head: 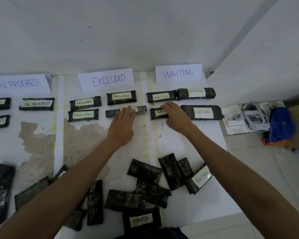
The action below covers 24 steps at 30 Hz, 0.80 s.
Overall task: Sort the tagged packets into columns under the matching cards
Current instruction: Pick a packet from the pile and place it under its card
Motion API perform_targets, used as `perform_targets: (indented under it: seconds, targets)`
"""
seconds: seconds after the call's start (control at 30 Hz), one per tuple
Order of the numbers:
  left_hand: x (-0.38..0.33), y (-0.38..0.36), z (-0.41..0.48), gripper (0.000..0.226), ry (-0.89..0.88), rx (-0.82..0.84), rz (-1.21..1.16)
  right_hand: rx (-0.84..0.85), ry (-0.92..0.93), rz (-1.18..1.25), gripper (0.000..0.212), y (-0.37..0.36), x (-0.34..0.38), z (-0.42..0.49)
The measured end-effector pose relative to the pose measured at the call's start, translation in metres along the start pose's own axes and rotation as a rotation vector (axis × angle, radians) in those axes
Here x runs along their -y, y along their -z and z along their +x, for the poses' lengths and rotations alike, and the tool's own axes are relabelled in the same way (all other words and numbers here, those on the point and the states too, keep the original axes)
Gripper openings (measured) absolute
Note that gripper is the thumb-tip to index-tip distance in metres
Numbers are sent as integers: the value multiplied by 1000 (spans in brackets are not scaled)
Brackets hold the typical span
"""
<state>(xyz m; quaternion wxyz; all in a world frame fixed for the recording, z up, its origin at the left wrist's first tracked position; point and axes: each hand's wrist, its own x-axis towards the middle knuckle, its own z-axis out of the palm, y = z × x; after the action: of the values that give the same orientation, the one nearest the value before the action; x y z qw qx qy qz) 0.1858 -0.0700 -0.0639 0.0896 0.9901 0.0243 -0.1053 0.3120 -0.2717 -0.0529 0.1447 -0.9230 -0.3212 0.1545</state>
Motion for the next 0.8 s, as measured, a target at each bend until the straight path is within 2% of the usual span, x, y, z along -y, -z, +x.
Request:
perform_targets:
  seconds: [0.1,0.23,0.4,0.63,0.7,0.8]
  targets:
    - [-5,2,-14,67,-40,-39,-59,17,-19,19,49,7,15,-17]
    - [-20,1,-47,56,-51,14,-202,213,-163,41,40,5,45,-61]
    - [-40,-13,-91,43,-49,78,-363,391,-403,-76,52,-26,77,-129]
    - [-55,-20,-116,42,-23,122,-437,290,-434,-288,63,-55,88,-155]
    - [-58,-16,-116,42,-12,76,-459,231,-435,-261,57,-57,87,-156]
    - [-62,-8,-117,42,-3,42,-530,100,-377,-168,37,-56,87,-158]
